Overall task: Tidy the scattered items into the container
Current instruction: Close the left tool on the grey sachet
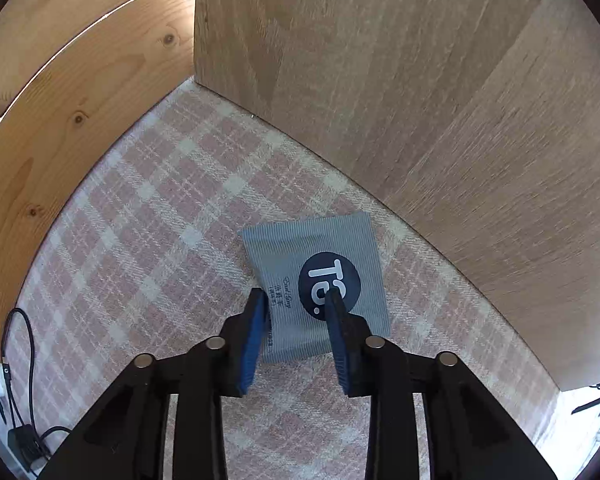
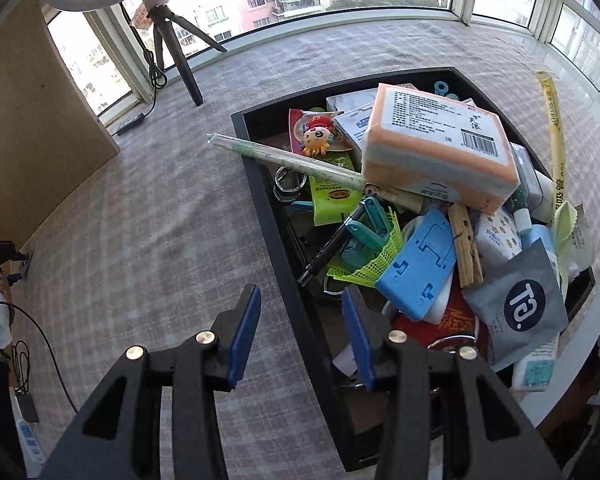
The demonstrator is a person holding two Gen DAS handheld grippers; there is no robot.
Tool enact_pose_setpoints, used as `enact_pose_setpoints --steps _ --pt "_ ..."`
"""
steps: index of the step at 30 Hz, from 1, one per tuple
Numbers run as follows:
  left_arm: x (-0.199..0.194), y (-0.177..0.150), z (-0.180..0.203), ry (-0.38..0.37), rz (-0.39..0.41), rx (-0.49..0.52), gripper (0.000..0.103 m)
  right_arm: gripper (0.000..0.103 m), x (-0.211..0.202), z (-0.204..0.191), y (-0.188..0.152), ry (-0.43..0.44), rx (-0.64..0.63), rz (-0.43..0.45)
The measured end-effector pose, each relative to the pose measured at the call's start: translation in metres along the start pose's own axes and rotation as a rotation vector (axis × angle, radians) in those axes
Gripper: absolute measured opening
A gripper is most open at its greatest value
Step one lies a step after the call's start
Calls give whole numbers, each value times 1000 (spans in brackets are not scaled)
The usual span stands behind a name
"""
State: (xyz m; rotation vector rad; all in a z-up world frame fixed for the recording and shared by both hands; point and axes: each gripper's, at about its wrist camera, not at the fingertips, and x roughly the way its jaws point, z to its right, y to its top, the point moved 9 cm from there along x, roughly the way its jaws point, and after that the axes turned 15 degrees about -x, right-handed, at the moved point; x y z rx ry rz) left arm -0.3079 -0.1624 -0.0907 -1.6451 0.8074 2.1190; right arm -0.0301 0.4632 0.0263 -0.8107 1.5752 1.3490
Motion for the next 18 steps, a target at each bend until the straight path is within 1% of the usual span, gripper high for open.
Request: enact_pose_setpoints --steps 4,6,9,10,13,16,18 --pt "-4 -7 -3 -1 29 25 14 42 3 -3 3 15 3 -5" --pt "-7 -11 -5 -18 23 25 10 42 3 -5 4 11 -9 -5" --pt "-13 -20 -12 -63 -14 19 9 42 2 -5 5 7 -22 1" --pt "-16 -23 -13 -70 -15 35 9 42 1 -5 5 7 -22 4" --pt "-28 -33 -25 -62 9 60 8 42 -1 -1 5 4 -11 9" --pt "-42 -48 -38 -93 -9 55 8 42 -1 3 4 5 0 12" --pt "-55 -61 -44 -116 -5 77 8 42 -3 5 5 8 6 17"
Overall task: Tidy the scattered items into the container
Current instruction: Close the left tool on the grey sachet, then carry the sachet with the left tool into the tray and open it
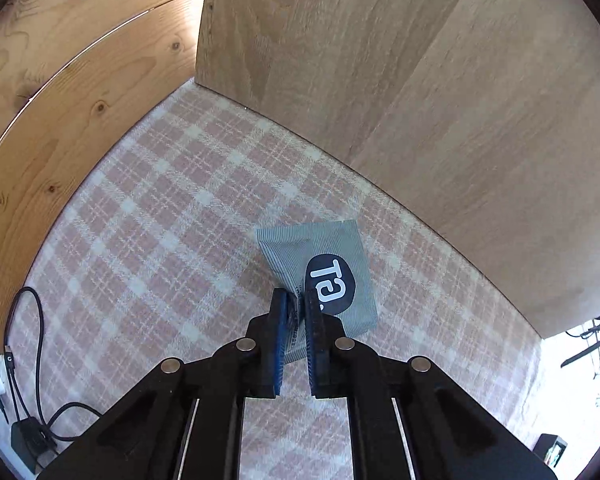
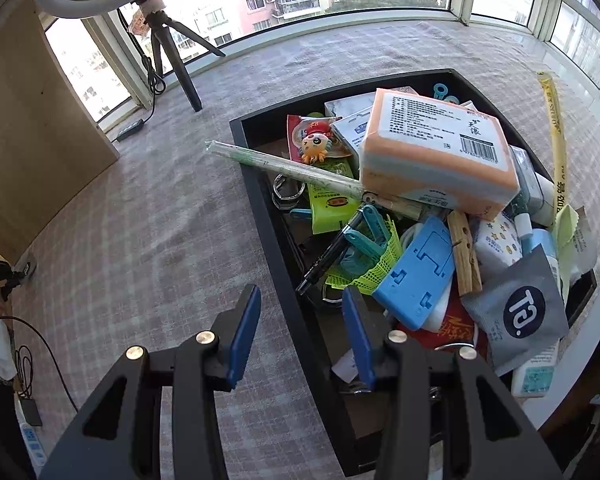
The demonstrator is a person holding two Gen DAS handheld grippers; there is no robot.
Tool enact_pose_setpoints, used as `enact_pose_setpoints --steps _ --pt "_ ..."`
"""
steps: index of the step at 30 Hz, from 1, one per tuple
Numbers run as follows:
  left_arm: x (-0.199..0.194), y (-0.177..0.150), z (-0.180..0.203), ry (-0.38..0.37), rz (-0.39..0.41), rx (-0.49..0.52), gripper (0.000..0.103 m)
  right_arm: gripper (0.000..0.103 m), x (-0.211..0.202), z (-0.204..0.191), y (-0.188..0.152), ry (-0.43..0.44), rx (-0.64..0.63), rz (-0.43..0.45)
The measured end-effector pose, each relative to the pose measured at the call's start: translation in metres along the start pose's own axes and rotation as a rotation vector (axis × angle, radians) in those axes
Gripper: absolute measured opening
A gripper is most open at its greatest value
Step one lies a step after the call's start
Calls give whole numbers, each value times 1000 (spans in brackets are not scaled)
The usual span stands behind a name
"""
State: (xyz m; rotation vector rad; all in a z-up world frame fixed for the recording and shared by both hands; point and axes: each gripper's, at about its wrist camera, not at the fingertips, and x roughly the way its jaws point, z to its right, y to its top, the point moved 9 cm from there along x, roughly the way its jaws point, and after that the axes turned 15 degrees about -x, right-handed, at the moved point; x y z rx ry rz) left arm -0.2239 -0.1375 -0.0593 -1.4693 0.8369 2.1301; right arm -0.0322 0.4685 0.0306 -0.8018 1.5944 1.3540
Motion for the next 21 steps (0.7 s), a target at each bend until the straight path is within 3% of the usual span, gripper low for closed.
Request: enact_pose_setpoints --steps 6,12,14,15,18,19,21 --pt "-47 -57 7 -79 -3 95 8 42 -6 1 2 5 4 21" --pt "-89 -147 40 -147 -32 265 8 42 -17 16 -7 -11 25 41" --pt "-101 -183 58 -178 -57 339 8 42 -24 28 -14 -22 45 49" --pt "-95 -168 78 -191 -66 374 8 42 -28 35 -18 -27 59 54" --pt "-116 -230 111 -240 -102 502 8 42 -40 57 -34 -45 110 67" --pt "-115 -233 146 -258 -119 544 8 42 -44 66 -41 -52 129 70" --pt "-124 -274 179 -298 -159 634 8 42 -51 80 -55 -65 164 72"
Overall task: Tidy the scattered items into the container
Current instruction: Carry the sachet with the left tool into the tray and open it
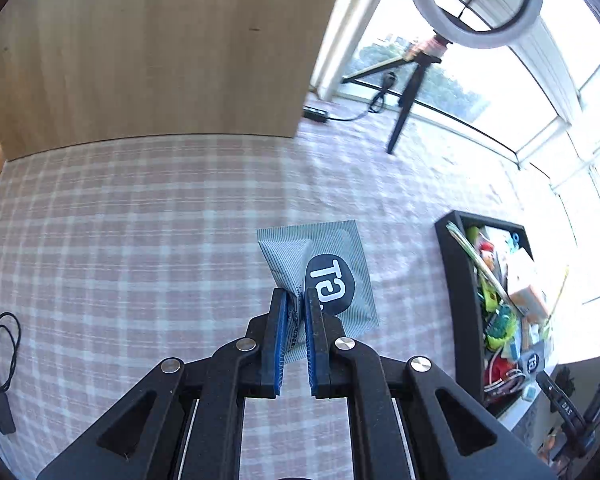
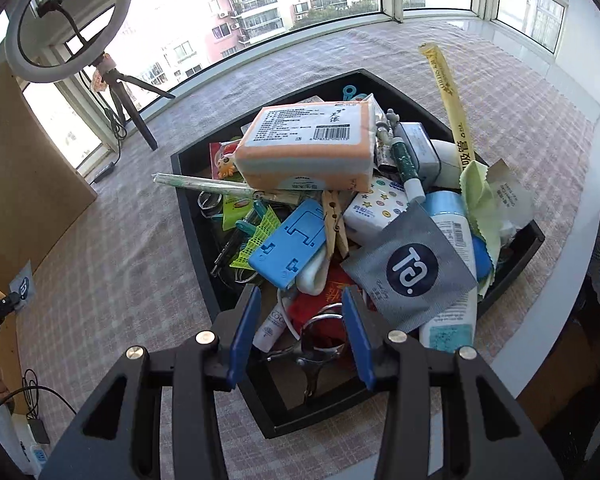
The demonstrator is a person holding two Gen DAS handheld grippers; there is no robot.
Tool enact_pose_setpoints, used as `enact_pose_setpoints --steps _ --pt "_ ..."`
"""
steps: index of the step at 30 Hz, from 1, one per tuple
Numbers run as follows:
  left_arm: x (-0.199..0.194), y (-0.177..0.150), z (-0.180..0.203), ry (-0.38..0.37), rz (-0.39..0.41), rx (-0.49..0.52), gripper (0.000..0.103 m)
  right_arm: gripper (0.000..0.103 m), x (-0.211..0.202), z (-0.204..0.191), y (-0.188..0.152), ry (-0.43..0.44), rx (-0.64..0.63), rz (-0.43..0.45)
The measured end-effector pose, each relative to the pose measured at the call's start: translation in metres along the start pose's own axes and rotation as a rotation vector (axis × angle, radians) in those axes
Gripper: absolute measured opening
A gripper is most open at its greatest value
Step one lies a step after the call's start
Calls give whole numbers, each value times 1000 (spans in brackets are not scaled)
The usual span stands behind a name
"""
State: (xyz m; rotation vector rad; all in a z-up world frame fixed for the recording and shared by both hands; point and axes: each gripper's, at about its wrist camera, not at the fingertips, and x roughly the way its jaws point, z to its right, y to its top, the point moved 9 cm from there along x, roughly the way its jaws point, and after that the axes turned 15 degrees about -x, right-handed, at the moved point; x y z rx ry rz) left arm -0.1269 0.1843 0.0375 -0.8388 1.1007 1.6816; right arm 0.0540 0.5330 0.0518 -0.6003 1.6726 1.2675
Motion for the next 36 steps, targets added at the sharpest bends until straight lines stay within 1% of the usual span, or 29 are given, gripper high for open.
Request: enact_pose_setpoints --steps 1,3,5,6,7,9,12,16,19,21,23,25,26,27,28,29,32,36 --pt "-3 -5 31 -23 -17 41 8 42 -3 9 -6 -7 18 -1" --pt "1 -32 79 -69 -58 113 8 42 -8 24 -20 -20 52 -5" --pt "8 -49 123 -116 -103 166 8 42 -14 38 -34 -28 83 -11" --pt "3 -62 142 -136 -120 194 8 42 -17 44 -41 -31 96 -12" --pt "-1 -74 161 -150 -130 224 8 42 -20 50 -47 -36 107 -13" --pt "3 -92 200 -174 -140 287 8 42 -27 60 -58 -46 126 -13" --pt "0 -119 244 -208 -175 365 8 42 -38 75 -73 -61 155 -7" --pt "14 -146 299 -224 -197 453 8 42 -51 100 -93 -88 208 -3" --pt "21 -166 335 -237 -210 512 8 42 -62 120 -108 -115 248 -3" --pt "24 -176 356 -241 -204 546 8 42 -69 133 -118 -132 276 -4" --pt "27 -184 375 -252 -189 570 8 42 -74 145 -129 -147 306 -7" --pt "31 -188 393 -264 -155 606 10 42 -78 155 -139 -157 332 -13" --pt "36 -189 397 -257 -159 613 18 42 -79 159 -143 -162 344 -16" --pt "40 -191 399 -245 -169 618 32 42 -80 163 -147 -166 354 -18" --pt "43 -190 397 -234 -166 615 37 42 -82 167 -150 -168 365 -17" --pt "44 -189 394 -227 -162 614 34 42 -84 170 -153 -169 372 -15" --pt "48 -187 382 -203 -175 622 34 42 -87 176 -156 -175 381 -11" --pt "45 -179 355 -158 -159 623 35 42 -84 177 -153 -167 374 -12"
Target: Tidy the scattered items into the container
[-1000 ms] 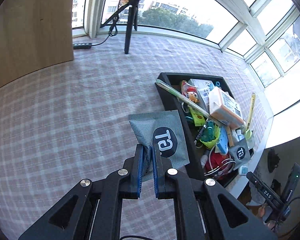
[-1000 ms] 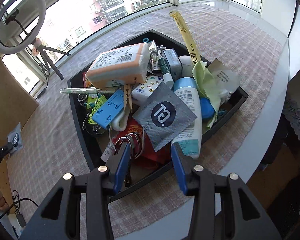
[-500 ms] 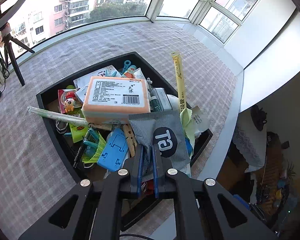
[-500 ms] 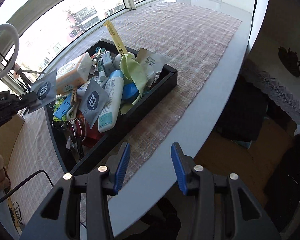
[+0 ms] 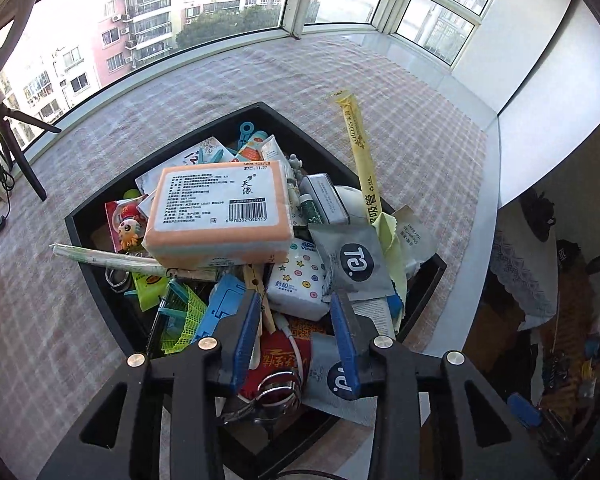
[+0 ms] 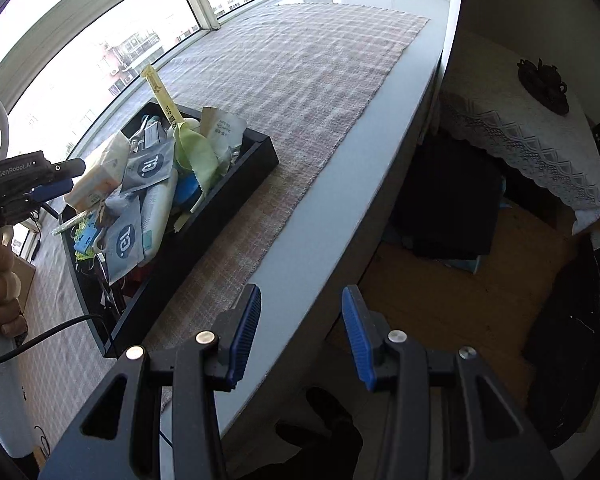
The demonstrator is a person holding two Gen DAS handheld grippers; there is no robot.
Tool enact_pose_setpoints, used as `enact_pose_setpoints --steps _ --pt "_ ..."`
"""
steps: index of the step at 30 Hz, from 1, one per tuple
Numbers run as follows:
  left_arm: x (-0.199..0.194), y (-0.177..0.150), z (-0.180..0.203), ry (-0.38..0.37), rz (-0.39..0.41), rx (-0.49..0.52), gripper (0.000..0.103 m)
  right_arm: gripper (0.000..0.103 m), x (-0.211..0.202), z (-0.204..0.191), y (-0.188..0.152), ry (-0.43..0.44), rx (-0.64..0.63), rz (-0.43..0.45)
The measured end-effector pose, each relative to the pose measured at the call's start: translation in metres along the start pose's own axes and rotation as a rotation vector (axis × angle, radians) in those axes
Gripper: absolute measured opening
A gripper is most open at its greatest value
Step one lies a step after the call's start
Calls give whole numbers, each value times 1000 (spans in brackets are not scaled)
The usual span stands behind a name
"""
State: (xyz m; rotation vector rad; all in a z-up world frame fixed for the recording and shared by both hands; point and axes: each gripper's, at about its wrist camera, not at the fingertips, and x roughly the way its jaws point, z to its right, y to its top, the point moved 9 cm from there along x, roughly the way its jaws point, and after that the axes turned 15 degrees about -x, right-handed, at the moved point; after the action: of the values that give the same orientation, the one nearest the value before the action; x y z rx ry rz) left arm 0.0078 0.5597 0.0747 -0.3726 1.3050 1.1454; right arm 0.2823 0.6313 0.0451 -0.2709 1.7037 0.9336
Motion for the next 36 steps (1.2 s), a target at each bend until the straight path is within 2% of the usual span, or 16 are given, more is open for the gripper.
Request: enact_pose_setpoints --steps 9,18,22,29,36 --pt "-28 -27 -90 98 10 -111 40 42 10 -53 16 63 -128 -4" --pt "-77 -67 -186 213 87 -237 48 42 13 -129 19 141 -286 -6" --pt "-102 -89 -222 227 107 -314 51 42 11 -165 16 174 -355 -5" --pt "-148 -120 -283 302 195 -417 62 42 5 -235 6 228 -484 3" --pt "-187 -151 -343 372 252 -533 67 42 -3 -315 -6 284 -640 30"
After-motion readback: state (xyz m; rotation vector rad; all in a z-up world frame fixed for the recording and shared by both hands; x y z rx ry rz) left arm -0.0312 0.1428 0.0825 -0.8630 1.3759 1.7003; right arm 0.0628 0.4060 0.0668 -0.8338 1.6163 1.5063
